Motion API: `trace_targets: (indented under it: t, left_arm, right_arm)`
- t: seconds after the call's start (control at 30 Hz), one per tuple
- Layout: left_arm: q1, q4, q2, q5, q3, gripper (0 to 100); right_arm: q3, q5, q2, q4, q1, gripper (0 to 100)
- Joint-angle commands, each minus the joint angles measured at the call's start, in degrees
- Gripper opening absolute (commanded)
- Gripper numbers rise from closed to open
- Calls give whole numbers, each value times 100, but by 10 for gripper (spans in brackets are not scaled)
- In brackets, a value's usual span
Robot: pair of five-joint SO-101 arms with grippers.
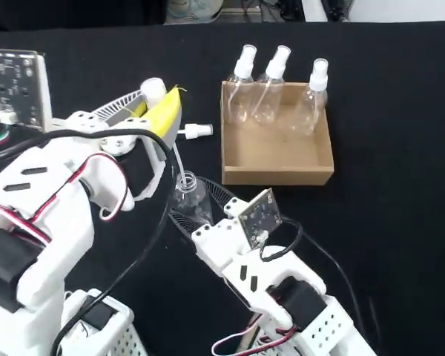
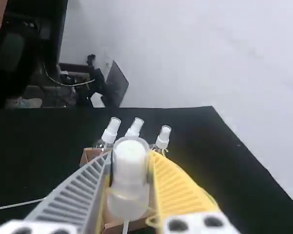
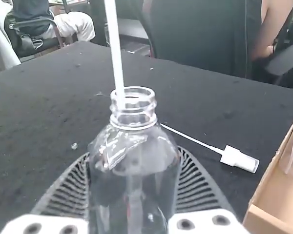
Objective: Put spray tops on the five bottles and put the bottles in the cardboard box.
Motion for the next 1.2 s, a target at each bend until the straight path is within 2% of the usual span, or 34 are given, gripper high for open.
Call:
trace_targets:
  t: [0.0,0.17,0.3,0.43,0.63,0.77,0.9,1.03,1.17]
  left_arm:
    - [84,-26,35,-18,-154,30]
    - [75,-651,53,-26,681,33]
    - [92,-774,53,-26,1358,34]
    - [84,-668,35,-26,1719,52]
    - [84,0,35,-9,1727,201]
    - [92,193,35,-26,1727,201]
    - [75,53,-246,-35,1692,201]
    - [-470,-378,-756,-105,1719,201]
    - [-936,-440,-844,-853,2123,201]
  right_arm:
    - [-31,-35,-163,-123,-35,17]
    - [-31,-44,-171,-123,-35,17]
    - [-31,-26,-180,-114,-26,17]
    - [-31,-18,-180,-114,-26,17]
    - [-31,-18,-180,-123,-26,17]
    - [-31,-18,-180,-132,-26,17]
    - [-31,-18,-180,-141,-26,17]
    - [-31,-18,-180,-123,-26,17]
    - [-31,-18,-180,-123,-26,17]
